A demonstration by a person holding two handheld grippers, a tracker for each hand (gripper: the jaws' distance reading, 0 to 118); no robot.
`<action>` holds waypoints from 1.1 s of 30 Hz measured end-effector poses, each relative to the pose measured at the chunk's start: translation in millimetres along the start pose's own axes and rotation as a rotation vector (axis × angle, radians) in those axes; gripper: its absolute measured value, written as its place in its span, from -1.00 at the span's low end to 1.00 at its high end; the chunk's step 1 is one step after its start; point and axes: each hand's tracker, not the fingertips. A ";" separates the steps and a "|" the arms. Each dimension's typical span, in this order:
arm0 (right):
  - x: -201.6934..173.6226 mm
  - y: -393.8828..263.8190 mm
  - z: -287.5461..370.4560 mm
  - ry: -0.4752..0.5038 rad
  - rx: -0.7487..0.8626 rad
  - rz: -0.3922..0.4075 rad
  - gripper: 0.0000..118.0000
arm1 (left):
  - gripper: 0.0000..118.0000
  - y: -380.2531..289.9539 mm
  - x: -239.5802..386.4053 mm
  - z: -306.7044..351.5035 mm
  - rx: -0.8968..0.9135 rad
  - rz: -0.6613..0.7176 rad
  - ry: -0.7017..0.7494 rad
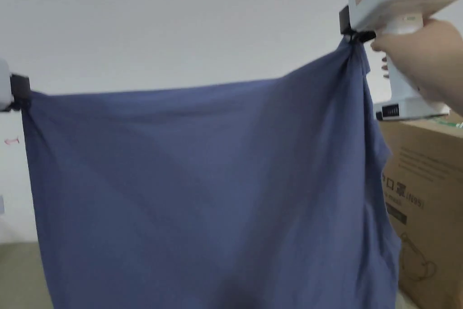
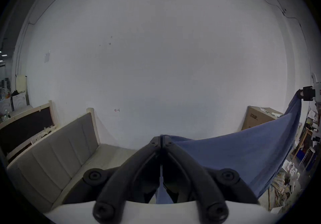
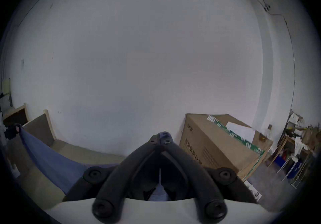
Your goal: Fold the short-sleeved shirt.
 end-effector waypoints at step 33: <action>59.6 -594.0 228.1 0.253 -0.977 -0.059 -1.00 | -1.00 -483.0 -84.4 247.7 -0.938 -0.103 -0.148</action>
